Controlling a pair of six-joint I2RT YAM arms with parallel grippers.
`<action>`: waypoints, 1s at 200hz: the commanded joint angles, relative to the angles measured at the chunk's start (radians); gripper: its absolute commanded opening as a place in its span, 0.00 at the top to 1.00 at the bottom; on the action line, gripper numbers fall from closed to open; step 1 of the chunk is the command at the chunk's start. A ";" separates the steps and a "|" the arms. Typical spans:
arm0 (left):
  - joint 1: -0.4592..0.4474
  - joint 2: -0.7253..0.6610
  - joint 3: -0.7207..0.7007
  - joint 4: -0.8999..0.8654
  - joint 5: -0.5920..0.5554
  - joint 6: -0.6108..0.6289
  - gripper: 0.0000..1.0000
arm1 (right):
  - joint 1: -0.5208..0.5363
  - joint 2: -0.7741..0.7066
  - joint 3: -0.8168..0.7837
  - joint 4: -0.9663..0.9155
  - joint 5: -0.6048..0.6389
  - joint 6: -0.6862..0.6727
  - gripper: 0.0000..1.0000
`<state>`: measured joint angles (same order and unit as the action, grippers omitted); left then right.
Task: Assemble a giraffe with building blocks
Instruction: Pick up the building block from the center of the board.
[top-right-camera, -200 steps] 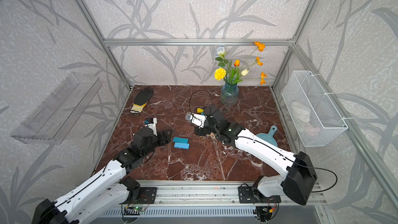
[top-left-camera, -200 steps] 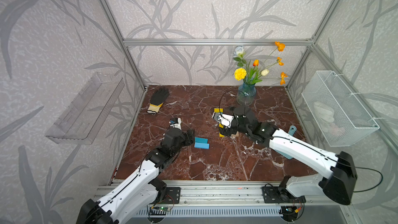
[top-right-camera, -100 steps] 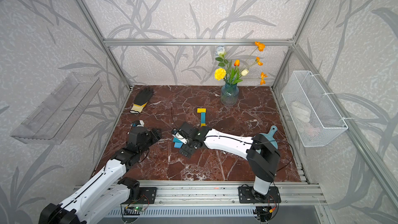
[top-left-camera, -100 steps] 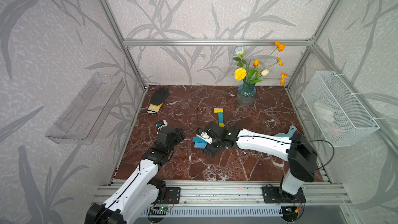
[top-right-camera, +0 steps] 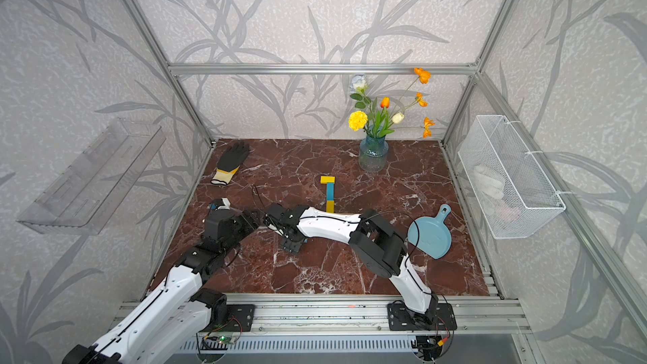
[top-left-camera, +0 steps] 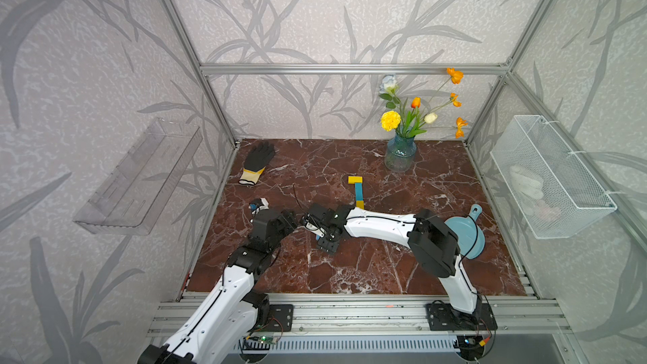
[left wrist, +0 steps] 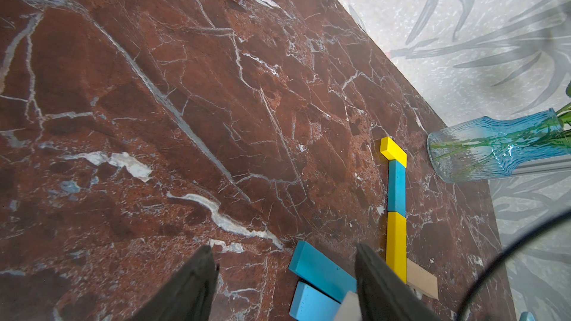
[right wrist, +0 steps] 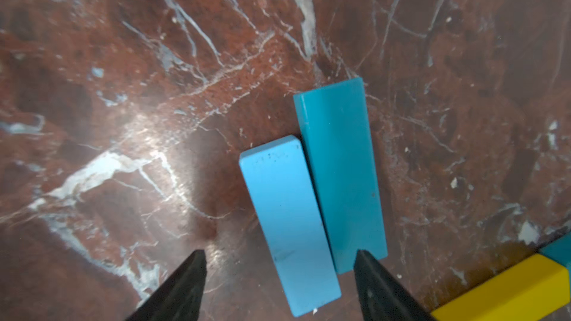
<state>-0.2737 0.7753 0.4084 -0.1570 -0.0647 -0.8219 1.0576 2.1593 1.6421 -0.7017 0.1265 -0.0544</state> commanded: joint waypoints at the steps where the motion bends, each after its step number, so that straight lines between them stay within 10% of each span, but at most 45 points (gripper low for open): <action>1: 0.005 -0.019 -0.011 -0.001 0.010 0.015 0.28 | -0.043 0.014 0.017 -0.076 -0.024 0.072 0.28; 153: 0.005 -0.041 -0.017 -0.006 0.016 0.017 0.28 | -0.001 0.013 0.007 -0.118 -0.165 0.098 0.38; 200: 0.005 -0.050 -0.017 -0.010 -0.001 0.019 0.28 | -0.001 0.036 0.060 -0.111 -0.078 0.075 0.24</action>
<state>-0.2737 0.7364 0.4072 -0.1574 -0.0517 -0.8192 1.0615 2.1693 1.6485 -0.7963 -0.0074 0.0429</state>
